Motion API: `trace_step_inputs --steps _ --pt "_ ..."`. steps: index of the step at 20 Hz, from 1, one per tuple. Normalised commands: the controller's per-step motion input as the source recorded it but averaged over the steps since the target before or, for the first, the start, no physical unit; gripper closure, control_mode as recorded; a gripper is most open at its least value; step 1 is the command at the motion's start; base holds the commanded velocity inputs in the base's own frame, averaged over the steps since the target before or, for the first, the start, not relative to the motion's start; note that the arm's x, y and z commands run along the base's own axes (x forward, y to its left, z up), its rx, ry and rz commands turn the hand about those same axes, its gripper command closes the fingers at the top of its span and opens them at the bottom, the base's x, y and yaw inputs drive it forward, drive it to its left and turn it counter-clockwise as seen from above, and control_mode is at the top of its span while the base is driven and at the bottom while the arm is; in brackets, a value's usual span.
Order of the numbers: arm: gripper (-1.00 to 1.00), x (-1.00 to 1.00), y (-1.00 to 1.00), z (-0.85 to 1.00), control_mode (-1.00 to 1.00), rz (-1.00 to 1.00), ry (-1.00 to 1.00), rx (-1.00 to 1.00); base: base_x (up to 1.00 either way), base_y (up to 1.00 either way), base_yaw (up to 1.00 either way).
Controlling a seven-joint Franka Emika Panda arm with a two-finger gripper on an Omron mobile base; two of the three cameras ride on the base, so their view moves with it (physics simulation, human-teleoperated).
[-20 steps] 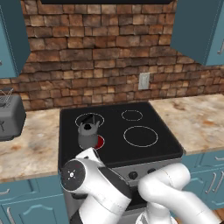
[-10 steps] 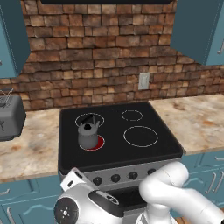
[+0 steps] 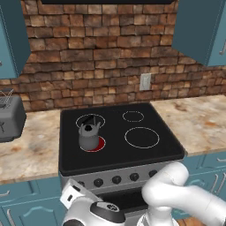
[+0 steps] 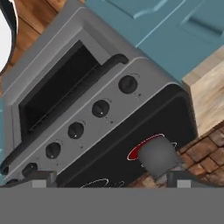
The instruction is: Turn off the front left burner of the stove.
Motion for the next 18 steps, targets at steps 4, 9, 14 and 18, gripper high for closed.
trace_step_inputs --steps 4,9,14,18 --pt "-1.0 0.1 0.03 -0.43 -1.0 0.03 -0.08 0.0 0.0 0.0 0.0" --pt "-1.0 0.17 0.0 -0.39 -1.0 0.0 -0.17 0.0 0.0 0.0 0.0" --pt "-1.0 0.31 0.0 -0.11 -1.0 0.0 -0.16 0.0 0.0 0.0 0.0" --pt "-1.0 0.48 0.03 -0.01 -1.0 0.0 -0.08 0.0 0.0 0.0 0.0"
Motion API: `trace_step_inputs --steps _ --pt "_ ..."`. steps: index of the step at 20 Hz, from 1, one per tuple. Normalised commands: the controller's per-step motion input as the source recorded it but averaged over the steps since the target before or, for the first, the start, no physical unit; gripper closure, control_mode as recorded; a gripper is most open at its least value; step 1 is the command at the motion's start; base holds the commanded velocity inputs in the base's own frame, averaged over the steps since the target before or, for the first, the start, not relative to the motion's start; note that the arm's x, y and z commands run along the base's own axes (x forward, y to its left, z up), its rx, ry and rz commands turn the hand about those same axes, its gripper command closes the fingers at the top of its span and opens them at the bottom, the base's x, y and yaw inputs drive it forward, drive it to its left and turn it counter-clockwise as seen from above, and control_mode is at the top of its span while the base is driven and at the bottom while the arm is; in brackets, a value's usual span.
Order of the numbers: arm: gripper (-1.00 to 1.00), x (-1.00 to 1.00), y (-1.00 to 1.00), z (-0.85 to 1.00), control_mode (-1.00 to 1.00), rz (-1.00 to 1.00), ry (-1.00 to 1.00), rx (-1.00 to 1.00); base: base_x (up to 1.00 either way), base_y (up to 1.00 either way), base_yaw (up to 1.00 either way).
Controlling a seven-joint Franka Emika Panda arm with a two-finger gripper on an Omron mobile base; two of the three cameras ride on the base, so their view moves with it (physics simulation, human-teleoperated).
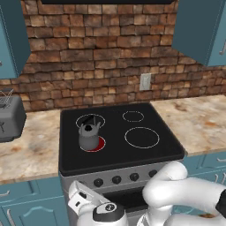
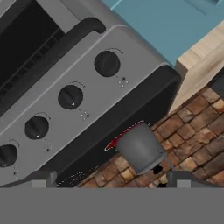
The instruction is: Turn off the front left burner of the stove.
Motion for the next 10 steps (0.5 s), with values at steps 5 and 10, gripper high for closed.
trace_step_inputs --steps 5,10 --pt "-1.0 0.28 0.11 -0.24 -1.0 0.0 -0.03 0.0 0.0 0.0 0.0" --pt "-1.0 0.02 0.28 -0.4 -1.0 0.0 0.0 0.0 0.0 0.0 0.0"
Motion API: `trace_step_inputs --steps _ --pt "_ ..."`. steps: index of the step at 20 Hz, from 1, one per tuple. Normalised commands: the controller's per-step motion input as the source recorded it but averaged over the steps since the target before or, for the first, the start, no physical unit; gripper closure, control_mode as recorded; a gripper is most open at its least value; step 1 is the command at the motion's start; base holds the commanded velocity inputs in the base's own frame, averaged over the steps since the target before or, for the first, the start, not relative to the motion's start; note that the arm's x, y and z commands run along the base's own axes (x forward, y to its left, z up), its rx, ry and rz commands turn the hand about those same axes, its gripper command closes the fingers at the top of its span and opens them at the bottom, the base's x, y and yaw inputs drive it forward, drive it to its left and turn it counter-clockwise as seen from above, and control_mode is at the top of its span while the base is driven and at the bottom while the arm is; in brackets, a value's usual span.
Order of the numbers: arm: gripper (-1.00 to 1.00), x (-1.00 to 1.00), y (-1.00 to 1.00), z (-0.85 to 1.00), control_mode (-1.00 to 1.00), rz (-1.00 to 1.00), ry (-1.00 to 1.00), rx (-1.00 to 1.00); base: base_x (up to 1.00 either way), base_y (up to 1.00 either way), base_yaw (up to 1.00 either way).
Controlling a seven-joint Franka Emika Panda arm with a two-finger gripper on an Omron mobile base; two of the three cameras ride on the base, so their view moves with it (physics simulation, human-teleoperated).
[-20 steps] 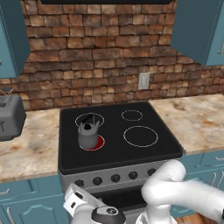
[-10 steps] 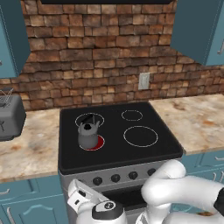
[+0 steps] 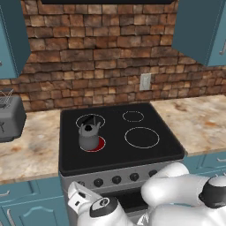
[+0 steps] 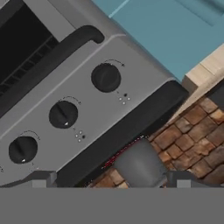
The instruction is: Turn off the front left burner of the stove.
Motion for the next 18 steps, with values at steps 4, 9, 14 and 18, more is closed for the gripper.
trace_step_inputs --steps 4,9,14,18 --pt "-1.0 0.1 0.23 -0.25 -1.0 0.0 -0.04 0.0 0.0 0.0 0.0" --pt "-1.0 0.07 0.15 -0.2 -1.0 0.0 -0.06 0.0 0.0 0.0 0.0" --pt "-1.0 0.03 0.03 -0.19 -1.0 0.0 -0.07 0.0 0.0 0.0 0.0" --pt "-1.0 0.11 0.0 -0.02 -1.0 0.0 -0.07 0.0 0.0 0.0 0.0"
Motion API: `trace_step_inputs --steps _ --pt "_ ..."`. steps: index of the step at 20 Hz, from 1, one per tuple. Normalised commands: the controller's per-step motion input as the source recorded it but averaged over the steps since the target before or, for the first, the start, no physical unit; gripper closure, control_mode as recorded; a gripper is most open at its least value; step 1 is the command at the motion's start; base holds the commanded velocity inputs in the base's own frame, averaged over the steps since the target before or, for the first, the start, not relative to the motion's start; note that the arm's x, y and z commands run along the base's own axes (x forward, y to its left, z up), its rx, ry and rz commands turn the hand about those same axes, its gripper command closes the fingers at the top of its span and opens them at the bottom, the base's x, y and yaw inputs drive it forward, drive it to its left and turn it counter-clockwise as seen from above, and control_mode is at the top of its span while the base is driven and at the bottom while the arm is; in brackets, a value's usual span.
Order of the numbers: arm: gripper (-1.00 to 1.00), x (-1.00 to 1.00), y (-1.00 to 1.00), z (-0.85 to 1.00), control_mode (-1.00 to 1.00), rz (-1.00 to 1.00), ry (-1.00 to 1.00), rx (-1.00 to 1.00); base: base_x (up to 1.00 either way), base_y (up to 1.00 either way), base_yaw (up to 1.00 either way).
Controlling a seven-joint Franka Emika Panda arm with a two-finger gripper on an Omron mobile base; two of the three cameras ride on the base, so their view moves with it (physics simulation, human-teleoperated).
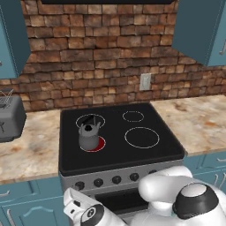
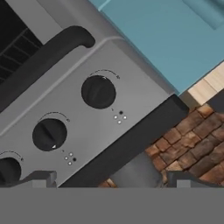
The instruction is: Turn off the front left burner of the stove.
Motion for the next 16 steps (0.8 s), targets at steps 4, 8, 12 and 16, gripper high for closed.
trace_step_inputs --steps 4,8,12,16 --pt "-1.0 0.25 0.0 0.0 -1.0 0.0 -0.03 0.0 0.0 0.0 0.0" --pt "-1.0 0.31 0.0 0.0 -1.0 0.0 0.0 0.0 0.0 0.0 0.0" --pt "-1.0 0.21 -0.05 -0.01 -1.0 0.0 0.0 0.0 0.0 0.0 0.0" --pt "-1.0 0.08 0.0 -0.14 -1.0 0.0 0.0 0.0 0.0 0.0 0.0"
